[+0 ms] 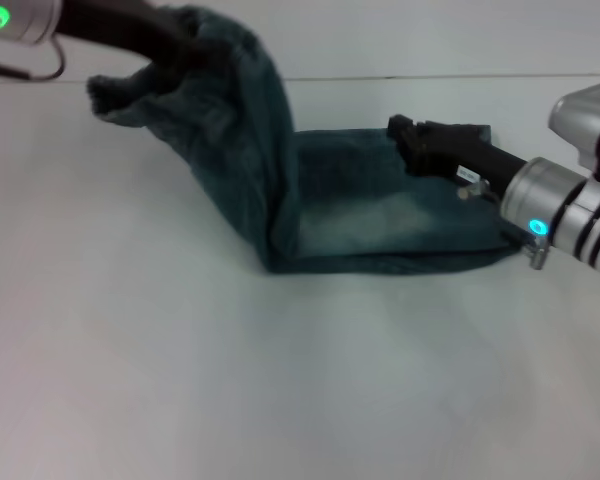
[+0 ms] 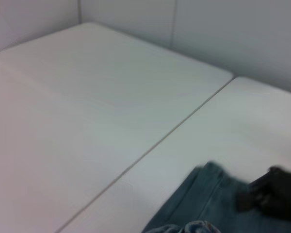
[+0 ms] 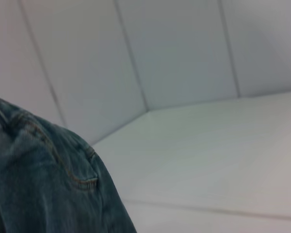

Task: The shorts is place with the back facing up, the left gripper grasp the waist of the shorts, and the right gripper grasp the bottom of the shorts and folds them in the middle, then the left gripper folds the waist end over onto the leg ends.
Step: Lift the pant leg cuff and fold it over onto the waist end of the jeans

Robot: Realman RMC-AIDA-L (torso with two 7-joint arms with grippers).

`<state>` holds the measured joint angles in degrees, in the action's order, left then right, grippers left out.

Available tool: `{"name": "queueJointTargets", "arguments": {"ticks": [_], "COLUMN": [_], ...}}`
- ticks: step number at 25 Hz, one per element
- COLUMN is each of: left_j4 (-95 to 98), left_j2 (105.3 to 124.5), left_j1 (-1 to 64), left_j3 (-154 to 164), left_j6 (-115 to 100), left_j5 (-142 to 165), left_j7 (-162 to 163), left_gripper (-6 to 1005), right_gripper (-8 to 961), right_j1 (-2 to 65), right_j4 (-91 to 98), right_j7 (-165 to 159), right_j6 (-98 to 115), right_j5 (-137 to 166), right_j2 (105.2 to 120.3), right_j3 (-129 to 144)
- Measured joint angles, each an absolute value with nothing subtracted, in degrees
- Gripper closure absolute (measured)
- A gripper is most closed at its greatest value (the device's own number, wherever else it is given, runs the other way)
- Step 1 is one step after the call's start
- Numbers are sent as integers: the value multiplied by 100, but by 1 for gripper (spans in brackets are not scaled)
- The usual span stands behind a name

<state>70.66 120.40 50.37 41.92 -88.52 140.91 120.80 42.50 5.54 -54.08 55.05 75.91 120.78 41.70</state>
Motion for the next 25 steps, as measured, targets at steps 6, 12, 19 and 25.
{"name": "queueJointTargets", "arguments": {"ticks": [6, 12, 19, 25], "left_j4": [7090, 7101, 7102, 7099], "left_j2": [12040, 12039, 12034, 12031], "left_j1": [5424, 5491, 5456, 5445], "left_j3": [4199, 4256, 4280, 4281], "left_j6": [-8967, -9023, -9088, -9051], "left_j5": [14073, 14063, 14062, 14062], "left_j7": [12131, 12134, 12100, 12093], "left_gripper": [867, 866, 866, 865], "right_gripper": [936, 937, 937, 939], "right_j1": [4794, 5446, 5876, 5985], "right_j4": [-257, -772, -1110, -1304], "right_j7": [-4783, -4760, -4779, -4816], "right_j6": [5206, 4844, 4869, 4875], "right_j5": [6811, 7309, 8102, 9245], "right_j2": [12139, 12152, 12155, 12155], "right_j3": [4016, 4002, 3759, 2891]}}
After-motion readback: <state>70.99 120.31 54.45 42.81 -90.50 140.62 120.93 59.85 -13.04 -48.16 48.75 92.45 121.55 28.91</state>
